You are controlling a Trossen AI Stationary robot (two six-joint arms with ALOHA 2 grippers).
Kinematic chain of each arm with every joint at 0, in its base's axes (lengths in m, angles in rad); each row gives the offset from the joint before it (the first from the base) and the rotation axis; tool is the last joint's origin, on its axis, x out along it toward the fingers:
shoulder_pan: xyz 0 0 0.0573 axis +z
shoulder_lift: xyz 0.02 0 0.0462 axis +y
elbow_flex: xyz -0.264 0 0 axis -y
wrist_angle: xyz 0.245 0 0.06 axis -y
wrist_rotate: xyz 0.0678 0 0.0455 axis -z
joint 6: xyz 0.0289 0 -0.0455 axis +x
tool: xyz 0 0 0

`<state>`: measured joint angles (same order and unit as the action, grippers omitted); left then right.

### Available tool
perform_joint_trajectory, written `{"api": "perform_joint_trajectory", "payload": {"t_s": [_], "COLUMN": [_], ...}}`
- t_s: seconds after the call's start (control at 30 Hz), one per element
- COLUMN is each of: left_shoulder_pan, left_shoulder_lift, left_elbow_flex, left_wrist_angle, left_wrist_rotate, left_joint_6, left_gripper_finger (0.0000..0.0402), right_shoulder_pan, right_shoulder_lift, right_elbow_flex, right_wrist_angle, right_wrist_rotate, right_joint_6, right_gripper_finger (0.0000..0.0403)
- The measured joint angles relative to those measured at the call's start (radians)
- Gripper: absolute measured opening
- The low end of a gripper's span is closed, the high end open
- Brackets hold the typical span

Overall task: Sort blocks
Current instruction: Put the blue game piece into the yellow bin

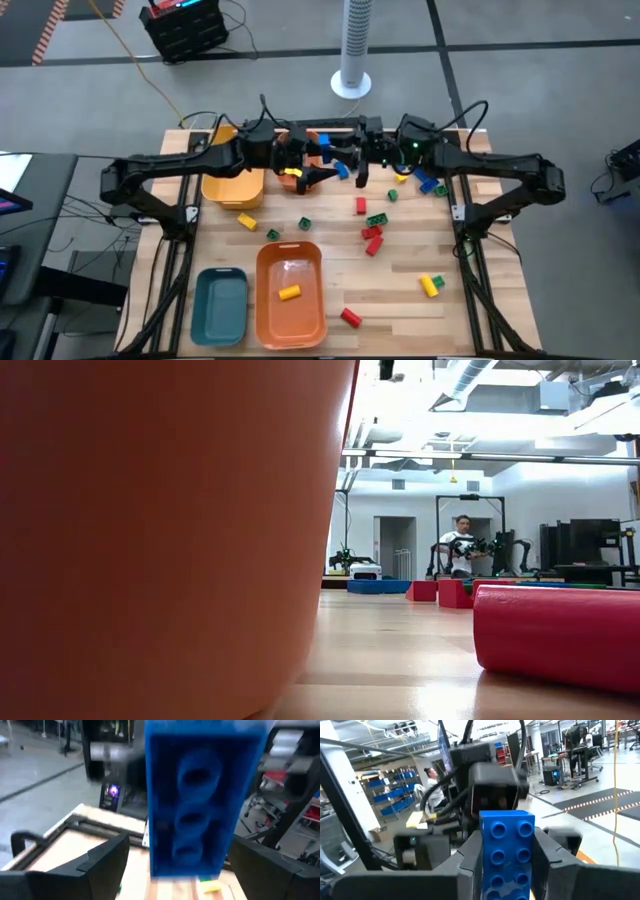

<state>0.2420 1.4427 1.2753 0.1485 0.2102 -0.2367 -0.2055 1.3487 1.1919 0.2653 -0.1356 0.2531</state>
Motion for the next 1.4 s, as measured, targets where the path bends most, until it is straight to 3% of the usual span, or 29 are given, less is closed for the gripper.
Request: {"api": "perform_joint_trajectory", "payload": {"t_s": [0.23,0.47,0.83,1.03,1.2,1.4], "left_shoulder_pan": [0.006,0.005,0.021,0.127,0.278,0.453], "left_shoulder_lift": [0.0,-0.001,-0.017,-0.103,-0.168,-0.221], "left_elbow_flex": [0.025,0.027,0.026,0.026,-0.033,-0.222], "left_wrist_angle": [-0.004,-0.038,-0.167,-0.524,-0.862,-0.941], "left_wrist_rotate": [-0.034,-0.054,-0.066,-0.067,-0.138,-0.15], "left_joint_6": [0.029,0.064,0.083,0.086,0.127,0.038], "left_gripper_finger": [0.0265,0.0134,0.0132,0.0132,0.0132,0.0132], "right_shoulder_pan": [0.014,0.015,-0.015,-0.054,-0.08,-0.079], "right_shoulder_lift": [0.0,0.001,-0.021,-0.096,-0.179,-0.233], "right_elbow_flex": [0.0,0.0,0.0,0.0,0.0,0.0], "right_wrist_angle": [-0.037,-0.06,-0.043,-0.16,-0.331,-0.44], "right_wrist_rotate": [0.003,0.007,0.0,-0.001,0.008,0.054], "right_joint_6": [-0.014,-0.023,0.034,0.028,0.005,0.0], "right_gripper_finger": [0.0107,0.0129,0.0245,0.0254,0.0255,0.0255]}}
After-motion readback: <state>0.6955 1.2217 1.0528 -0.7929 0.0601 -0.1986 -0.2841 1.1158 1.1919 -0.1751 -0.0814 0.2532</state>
